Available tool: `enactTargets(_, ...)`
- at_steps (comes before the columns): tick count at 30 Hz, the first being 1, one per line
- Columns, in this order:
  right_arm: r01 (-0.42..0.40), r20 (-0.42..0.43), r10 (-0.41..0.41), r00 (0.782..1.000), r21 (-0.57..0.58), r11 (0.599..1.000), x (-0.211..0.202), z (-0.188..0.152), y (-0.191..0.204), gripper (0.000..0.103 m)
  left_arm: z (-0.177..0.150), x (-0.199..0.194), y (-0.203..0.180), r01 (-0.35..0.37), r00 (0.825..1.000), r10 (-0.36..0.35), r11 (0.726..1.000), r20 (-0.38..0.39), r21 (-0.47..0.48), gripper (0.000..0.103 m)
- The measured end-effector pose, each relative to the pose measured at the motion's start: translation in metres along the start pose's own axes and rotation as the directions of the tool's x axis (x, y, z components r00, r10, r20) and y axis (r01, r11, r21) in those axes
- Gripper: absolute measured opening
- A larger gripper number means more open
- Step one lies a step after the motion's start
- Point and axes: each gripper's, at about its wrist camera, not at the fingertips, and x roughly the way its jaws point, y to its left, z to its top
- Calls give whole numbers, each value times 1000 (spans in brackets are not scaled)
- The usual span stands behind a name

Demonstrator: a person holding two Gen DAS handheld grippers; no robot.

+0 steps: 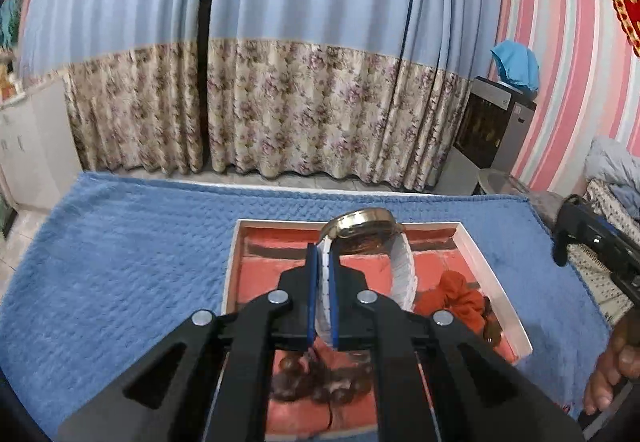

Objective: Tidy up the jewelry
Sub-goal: 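Carry the watch with the left tool while the right tool carries the claw clip into the tray, then open the left tool to drop the watch while the right tool releases the claw clip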

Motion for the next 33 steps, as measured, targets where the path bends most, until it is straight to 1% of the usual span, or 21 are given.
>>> enactTargets(1, 0, -5, 0, 1000, -3, 1000, 10, 1, 1, 49, 1, 5, 2, 1, 1000, -1, 1000, -4, -3, 5)
enactTargets(3, 5, -25, -6, 1000, -9, 1000, 32, 2, 2, 49, 2, 21, 5, -22, 1000, 22, 1000, -5, 0, 5)
enactTargets(5, 9, -56, -10, 998, -15, 1000, 56, 0, 3, 49, 4, 34, 7, -31, 1000, 30, 1000, -6, -2, 5)
enactTargets(8, 3, -115, -4, 993, -5, 1000, 88, -7, 1, 49, 3, 49, 10, -24, 1000, 23, 999, -16, -21, 5)
enactTargets(10, 0, -147, 0, 989, -4, 1000, 103, -12, 0, 49, 0, 58, 12, -15, 999, 14, 999, -30, -28, 5)
enactTargets(12, 6, -167, -9, 986, -18, 1000, 115, -17, 0, 49, -2, 71, 9, -30, 998, 30, 999, -51, -13, 5)
enactTargets(16, 43, -210, -50, 976, -40, 998, 133, -24, 2, 49, -9, 87, 5, -47, 995, 45, 999, -92, -12, 5)
enactTargets(27, 48, -310, -52, 949, -20, 999, 159, -41, -11, 49, -16, 109, 5, -82, 985, 84, 997, -149, 14, 6)
enactTargets(31, 43, -368, -46, 929, -17, 999, 169, -46, -14, 49, -17, 122, 0, -60, 977, 67, 997, -204, 39, 9)
enactTargets(33, 39, -389, -40, 920, -11, 999, 171, -48, -15, 50, -16, 127, 0, -66, 974, 73, 997, -217, 41, 12)
